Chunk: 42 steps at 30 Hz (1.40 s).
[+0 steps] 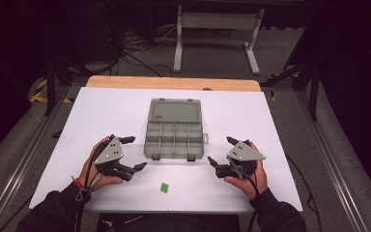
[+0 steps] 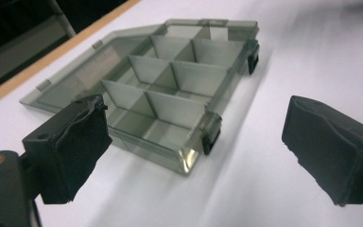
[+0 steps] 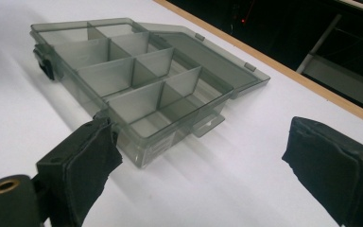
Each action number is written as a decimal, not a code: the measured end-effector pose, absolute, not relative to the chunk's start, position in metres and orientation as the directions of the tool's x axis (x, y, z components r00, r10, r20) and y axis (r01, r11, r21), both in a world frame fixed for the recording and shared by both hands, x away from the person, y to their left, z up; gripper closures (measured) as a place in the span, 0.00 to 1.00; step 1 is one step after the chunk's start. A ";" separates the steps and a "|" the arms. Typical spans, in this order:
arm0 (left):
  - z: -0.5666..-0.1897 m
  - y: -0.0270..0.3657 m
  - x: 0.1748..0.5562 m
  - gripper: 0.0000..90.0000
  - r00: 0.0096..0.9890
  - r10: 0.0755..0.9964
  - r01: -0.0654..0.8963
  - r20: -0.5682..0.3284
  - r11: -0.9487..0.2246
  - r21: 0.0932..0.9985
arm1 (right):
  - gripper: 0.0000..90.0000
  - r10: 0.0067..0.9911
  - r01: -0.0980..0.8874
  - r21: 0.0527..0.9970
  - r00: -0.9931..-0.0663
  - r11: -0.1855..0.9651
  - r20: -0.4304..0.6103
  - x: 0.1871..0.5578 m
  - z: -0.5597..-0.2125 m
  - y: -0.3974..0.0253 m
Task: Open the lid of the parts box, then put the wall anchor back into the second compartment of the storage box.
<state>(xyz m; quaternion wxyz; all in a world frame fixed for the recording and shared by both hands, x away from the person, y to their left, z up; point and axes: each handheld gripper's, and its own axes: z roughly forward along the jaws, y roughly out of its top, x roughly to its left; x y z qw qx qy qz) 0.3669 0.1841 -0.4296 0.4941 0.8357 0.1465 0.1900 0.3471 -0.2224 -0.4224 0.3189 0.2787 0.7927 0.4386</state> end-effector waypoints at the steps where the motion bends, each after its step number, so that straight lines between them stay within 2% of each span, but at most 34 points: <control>1: -0.431 0.184 0.365 0.09 0.889 0.427 0.062 0.163 -0.467 0.882 | 0.10 0.720 0.161 0.871 -0.641 0.464 -0.265 0.345 -0.423 -0.223; 18: -0.448 0.168 0.347 0.09 0.925 0.360 0.097 0.122 -0.532 0.841 | 0.10 0.693 0.145 0.856 -0.660 0.497 -0.290 0.326 -0.432 -0.219; 32: -0.455 0.152 0.346 0.16 0.954 0.283 0.095 0.097 -0.593 0.800 | 0.10 0.690 0.160 0.849 -0.666 0.504 -0.284 0.328 -0.435 -0.218; 40: -0.458 0.143 0.349 0.29 0.972 0.231 0.108 0.046 -0.612 0.784 | 0.10 0.691 0.168 0.843 -0.665 0.510 -0.286 0.325 -0.436 -0.217; 42: -0.458 0.140 0.350 0.37 0.970 0.241 0.127 0.032 -0.616 0.777 | 0.10 0.689 0.175 0.836 -0.664 0.519 -0.290 0.324 -0.437 -0.217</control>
